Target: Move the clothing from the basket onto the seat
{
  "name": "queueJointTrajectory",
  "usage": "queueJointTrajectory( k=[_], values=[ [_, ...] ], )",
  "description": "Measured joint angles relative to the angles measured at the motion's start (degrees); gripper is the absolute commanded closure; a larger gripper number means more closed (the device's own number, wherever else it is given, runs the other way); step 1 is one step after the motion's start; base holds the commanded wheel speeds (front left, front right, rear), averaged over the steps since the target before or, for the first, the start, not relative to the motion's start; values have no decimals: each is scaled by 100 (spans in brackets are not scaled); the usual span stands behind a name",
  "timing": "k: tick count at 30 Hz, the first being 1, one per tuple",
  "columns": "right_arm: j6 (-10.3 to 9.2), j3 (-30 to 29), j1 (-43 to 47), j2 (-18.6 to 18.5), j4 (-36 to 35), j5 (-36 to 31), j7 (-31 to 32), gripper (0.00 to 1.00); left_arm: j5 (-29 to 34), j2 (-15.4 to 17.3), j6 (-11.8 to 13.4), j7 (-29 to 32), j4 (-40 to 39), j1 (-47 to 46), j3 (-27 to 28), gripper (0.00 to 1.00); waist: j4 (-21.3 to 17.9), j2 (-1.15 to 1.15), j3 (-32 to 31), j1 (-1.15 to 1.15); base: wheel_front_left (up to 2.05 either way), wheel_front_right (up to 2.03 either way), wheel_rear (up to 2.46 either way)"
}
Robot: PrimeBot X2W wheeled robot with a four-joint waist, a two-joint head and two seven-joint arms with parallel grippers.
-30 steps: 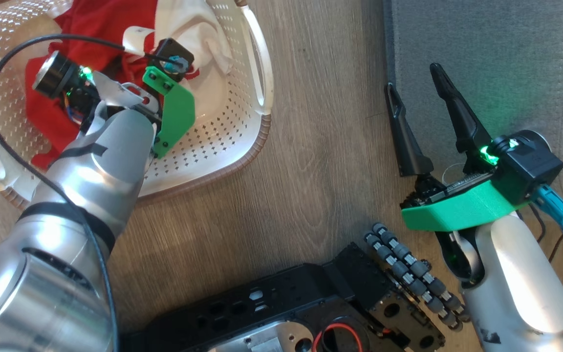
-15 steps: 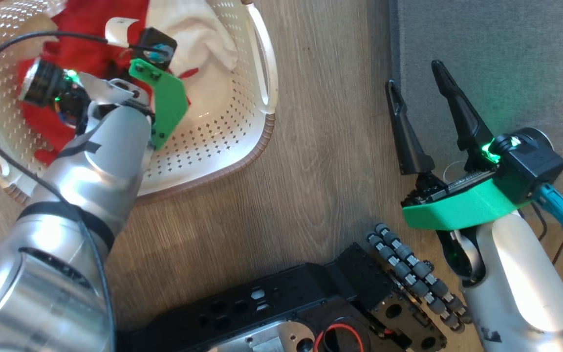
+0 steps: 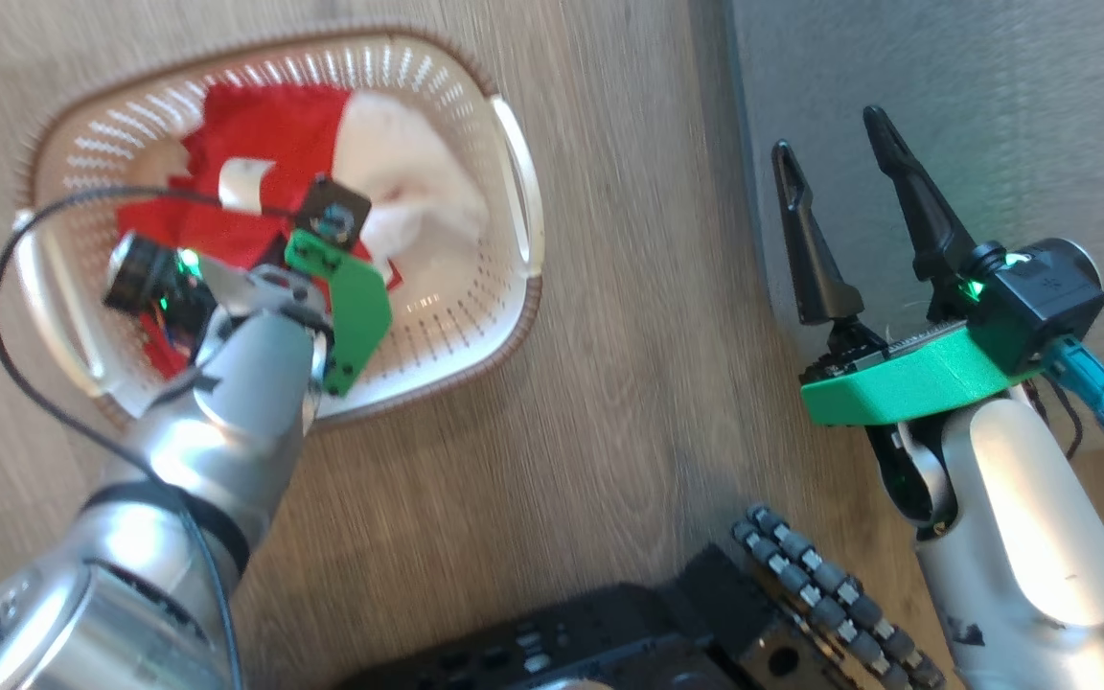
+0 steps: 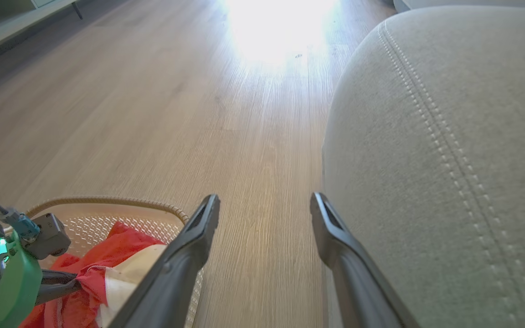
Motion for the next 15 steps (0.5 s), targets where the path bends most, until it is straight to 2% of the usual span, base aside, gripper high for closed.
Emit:
queueJointTrajectory(
  k=[8, 15],
  values=[
    [0, -144, 141, 4, 275, -203, 0, 0, -474, -33, -169, -677, -387, 862, -19, 100, 130, 0, -1101, 0, 0, 0, 0],
    [0, -326, 677, -9, 389, -287, 1, 0, -1051, -56, -86, -1199, -949, 1507, -205, 100, 366, 0, -2117, 0, 0, 0, 0]
  ],
)
